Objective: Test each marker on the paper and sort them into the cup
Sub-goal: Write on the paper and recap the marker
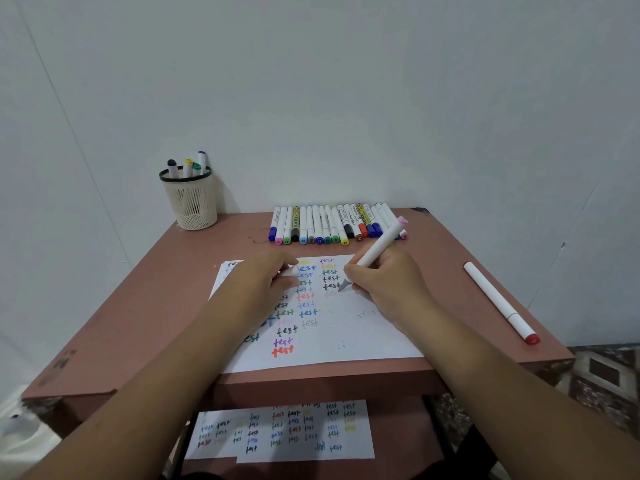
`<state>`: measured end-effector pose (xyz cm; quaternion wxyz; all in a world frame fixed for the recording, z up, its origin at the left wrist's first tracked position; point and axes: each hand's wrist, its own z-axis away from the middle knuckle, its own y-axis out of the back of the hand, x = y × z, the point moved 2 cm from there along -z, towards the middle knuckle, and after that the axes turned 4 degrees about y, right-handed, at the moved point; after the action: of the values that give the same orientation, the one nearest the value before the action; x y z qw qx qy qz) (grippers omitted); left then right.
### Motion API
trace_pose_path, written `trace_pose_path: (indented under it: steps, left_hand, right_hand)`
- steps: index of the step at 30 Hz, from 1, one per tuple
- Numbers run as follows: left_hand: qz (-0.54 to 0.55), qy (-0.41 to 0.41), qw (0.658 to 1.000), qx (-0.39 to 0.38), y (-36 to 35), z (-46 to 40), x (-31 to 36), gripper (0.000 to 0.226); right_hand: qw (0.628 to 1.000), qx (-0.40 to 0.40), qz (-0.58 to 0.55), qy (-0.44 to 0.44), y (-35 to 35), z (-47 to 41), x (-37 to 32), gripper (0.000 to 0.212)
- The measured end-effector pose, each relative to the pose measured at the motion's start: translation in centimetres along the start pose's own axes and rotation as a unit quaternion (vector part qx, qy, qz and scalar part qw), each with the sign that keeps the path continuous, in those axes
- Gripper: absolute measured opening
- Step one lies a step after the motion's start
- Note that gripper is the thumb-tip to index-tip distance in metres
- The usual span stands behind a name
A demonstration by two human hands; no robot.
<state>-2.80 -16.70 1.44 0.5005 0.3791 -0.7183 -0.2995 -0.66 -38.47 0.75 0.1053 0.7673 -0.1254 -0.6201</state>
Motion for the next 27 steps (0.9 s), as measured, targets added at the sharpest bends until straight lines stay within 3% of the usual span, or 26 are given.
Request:
trace_pose_path:
  steps: [9,13,19,27]
  left_hand:
    - [-0.006,-0.019,1.0,0.008,0.1,0.2,0.0,0.027]
    - [0.001,-0.029,0.999,0.015,0.1,0.4,0.0,0.027]
    - [0.027,-0.041,0.999,0.014,-0.1,0.2,-0.2,0.025]
    - [0.036,-0.113,0.992,0.04,-0.1,0.5,-0.1,0.022]
  right_hand:
    - [1.0,0.004,0.0,0.013,0.0,0.1,0.0,0.007]
    - [0.99,-0.012,-0.123,0.061,0.2,0.6,-0.7,0.012]
    - [0.972,-0.066,-0.21,0.081,-0.1,0.8,-0.5,0.019]
    - [0.978,-0.112,-0.151,0.09,-0.3,1.2,-1.1,0.026]
